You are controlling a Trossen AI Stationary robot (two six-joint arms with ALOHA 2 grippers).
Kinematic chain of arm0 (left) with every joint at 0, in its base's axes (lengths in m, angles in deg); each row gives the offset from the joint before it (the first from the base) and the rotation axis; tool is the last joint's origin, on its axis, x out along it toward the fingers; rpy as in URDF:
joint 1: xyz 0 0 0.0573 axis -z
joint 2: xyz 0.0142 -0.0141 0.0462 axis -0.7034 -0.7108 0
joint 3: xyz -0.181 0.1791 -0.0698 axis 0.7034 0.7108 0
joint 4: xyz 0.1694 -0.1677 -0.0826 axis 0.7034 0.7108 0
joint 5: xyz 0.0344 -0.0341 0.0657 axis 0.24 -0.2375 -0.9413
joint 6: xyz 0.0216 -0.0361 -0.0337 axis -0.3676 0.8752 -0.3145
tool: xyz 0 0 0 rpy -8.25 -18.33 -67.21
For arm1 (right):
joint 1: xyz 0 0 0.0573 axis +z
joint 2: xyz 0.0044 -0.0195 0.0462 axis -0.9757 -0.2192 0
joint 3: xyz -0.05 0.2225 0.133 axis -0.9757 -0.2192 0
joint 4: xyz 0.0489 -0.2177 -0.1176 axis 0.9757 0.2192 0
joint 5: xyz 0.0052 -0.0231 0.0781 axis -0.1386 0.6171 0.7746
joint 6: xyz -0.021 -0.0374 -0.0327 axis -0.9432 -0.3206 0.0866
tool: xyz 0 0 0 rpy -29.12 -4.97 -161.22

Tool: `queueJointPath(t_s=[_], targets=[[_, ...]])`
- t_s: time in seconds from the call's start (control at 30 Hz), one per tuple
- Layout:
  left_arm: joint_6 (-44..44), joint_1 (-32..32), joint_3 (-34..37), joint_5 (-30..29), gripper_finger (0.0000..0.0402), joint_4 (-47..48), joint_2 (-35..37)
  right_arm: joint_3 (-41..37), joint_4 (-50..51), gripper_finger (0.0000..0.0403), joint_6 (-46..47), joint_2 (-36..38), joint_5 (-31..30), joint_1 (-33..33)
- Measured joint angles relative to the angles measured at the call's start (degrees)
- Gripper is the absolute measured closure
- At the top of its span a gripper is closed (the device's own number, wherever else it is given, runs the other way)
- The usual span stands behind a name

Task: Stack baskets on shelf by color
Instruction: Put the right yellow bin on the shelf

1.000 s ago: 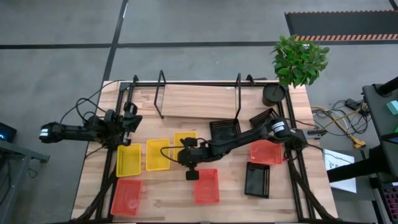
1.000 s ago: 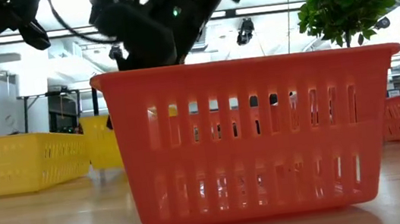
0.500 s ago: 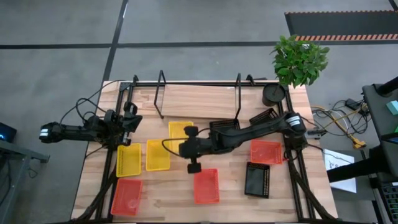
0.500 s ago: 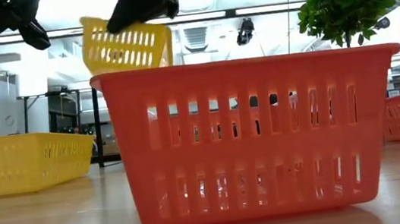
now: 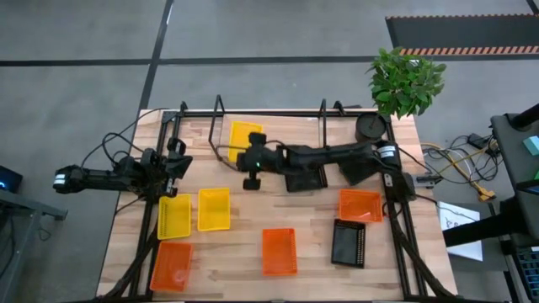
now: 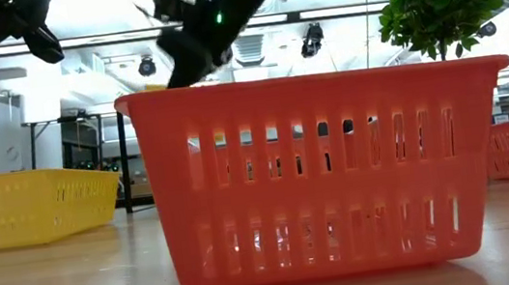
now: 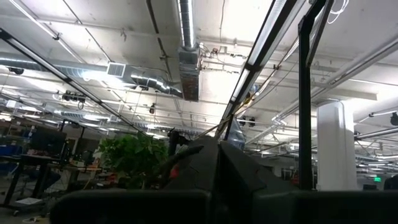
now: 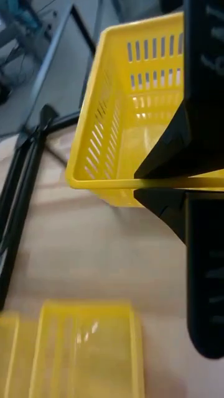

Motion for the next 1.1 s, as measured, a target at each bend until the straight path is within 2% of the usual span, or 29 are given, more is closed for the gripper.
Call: queueJointPath(t_s=[0.2, 0.37, 0.6, 0.93, 1.1], targets=[[0.0, 0.02, 0.0, -0.09, 0.0402, -1.04, 0.12, 0.0, -4.49, 0.039, -0.72, -3.81, 2.31, -5.33], [0.0, 0.0, 0.0, -0.13, 0.0402, -2.22, 0.24, -0.02, -5.85, 0.039, -2.64, -5.92, 2.6, -7.1], [0.02, 0.02, 0.0, -0.2, 0.0402, -2.56, 0.26, -0.02, -4.97, 0.039, -7.64, -6.69, 2.63, -7.31], [0.02, 0.02, 0.0, -0.22, 0.0402, -2.6, 0.33, -0.02, -4.68, 0.0389, -7.15, -6.69, 4.14, -7.29], [0.04, 0.01, 0.0, -0.22, 0.0402, -2.62, 0.33, -0.02, -5.07, 0.0357, -6.84, -6.69, 4.57, -7.29]])
